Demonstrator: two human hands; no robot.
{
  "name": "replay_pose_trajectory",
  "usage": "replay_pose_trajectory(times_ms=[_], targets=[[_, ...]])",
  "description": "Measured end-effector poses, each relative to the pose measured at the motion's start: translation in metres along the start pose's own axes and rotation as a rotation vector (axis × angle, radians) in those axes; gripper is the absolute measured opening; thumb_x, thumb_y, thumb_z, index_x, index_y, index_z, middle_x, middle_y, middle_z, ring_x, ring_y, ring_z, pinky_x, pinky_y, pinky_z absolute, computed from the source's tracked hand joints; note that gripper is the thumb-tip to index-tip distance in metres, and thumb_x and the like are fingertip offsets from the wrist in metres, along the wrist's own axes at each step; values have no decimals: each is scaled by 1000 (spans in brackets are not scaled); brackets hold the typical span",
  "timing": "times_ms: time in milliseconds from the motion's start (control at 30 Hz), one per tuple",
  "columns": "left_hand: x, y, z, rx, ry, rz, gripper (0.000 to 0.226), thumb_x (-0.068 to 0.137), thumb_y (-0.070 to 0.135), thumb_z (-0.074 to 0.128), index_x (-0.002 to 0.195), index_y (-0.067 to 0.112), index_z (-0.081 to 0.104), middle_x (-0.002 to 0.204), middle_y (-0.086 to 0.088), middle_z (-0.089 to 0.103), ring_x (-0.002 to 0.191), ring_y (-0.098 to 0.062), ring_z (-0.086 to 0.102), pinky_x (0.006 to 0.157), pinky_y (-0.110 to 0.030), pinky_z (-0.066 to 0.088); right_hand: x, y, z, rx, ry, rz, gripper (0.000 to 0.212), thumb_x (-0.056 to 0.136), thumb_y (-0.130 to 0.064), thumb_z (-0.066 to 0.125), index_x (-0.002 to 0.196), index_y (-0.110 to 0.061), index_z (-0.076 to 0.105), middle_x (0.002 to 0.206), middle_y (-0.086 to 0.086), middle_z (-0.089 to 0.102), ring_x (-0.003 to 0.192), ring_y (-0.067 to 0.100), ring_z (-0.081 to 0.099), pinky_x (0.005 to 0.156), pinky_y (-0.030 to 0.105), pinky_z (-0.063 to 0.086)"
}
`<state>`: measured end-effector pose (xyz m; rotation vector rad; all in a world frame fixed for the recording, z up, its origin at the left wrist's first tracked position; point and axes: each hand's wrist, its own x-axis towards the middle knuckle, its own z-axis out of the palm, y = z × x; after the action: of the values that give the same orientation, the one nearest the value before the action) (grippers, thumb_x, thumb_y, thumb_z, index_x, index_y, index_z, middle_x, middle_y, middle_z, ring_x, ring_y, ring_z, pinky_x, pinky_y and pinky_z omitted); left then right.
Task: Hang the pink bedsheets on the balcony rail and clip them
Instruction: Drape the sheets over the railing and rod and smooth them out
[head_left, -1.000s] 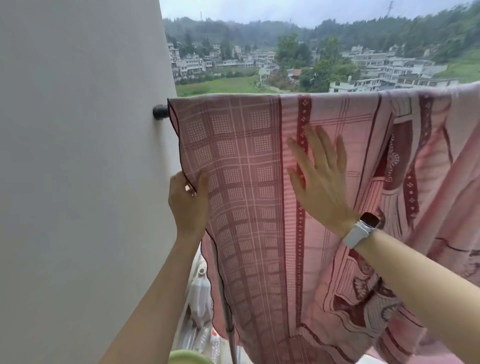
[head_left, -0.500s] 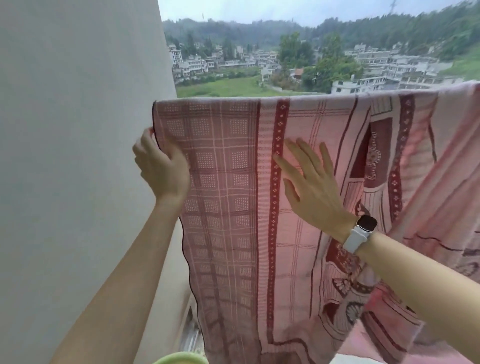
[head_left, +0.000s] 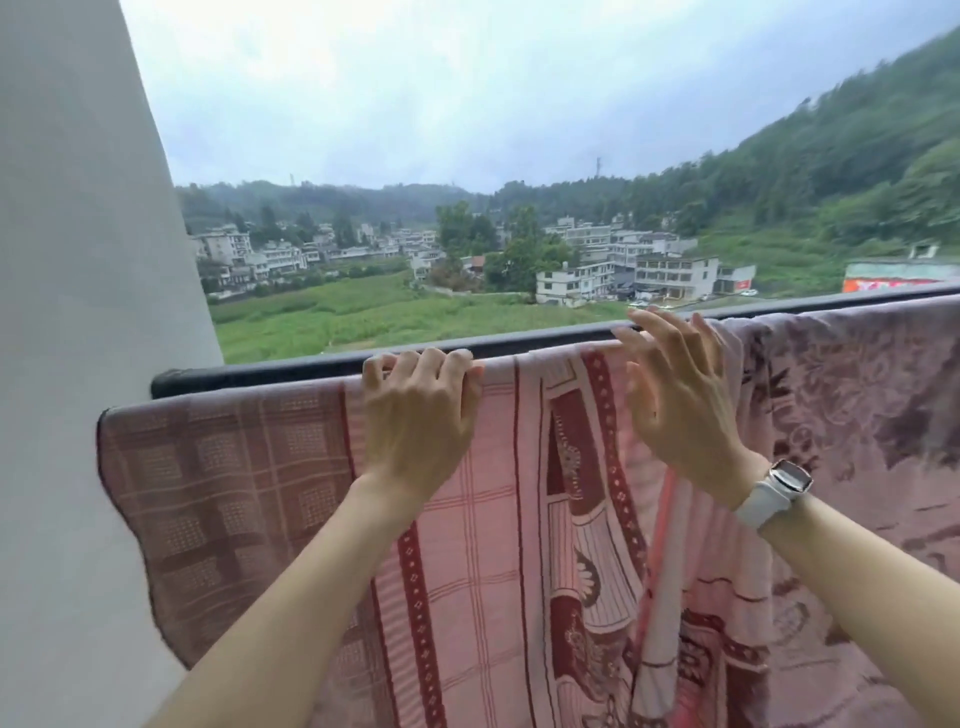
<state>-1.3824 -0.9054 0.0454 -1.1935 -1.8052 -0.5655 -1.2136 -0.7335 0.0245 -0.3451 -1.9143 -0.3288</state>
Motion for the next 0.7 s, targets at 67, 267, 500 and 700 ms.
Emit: replay_pose_trajectory(times_ms=[67, 267, 500, 700], targets=[[5, 18, 3, 21, -28, -2, 33, 93, 35, 35, 93, 17, 63, 82, -1, 68, 76, -23, 63, 73, -36, 33, 0, 34, -11, -35, -102, 6, 36, 90, -30, 41, 121, -13, 47, 121, 8, 55, 117, 26, 46, 110, 48, 17], [30, 79, 17, 17, -28, -66, 38, 92, 30, 34, 82, 10, 65, 74, -4, 70, 66, -24, 64, 71, -34, 41, 13, 105, -25, -12, -148, -165, 34, 93, -42, 37, 103, -15, 55, 97, 3, 63, 88, 20, 53, 78, 33, 33], [53, 139, 37, 17, -82, -55, 45, 91, 37, 29, 79, 13, 65, 77, -2, 71, 71, -26, 65, 73, -38, 42, 14, 146, -26, 124, -79, -332, 26, 95, -38, 37, 102, -17, 52, 98, -1, 65, 86, 17, 56, 73, 34, 39], [61, 170, 45, -30, -37, -68, 40, 89, 38, 32, 81, 19, 65, 77, 3, 70, 72, -23, 65, 71, -34, 37, 7, 206, -53, 219, -153, -134, 34, 89, -41, 45, 102, -15, 62, 89, -3, 71, 78, 17, 64, 76, 30, 44]])
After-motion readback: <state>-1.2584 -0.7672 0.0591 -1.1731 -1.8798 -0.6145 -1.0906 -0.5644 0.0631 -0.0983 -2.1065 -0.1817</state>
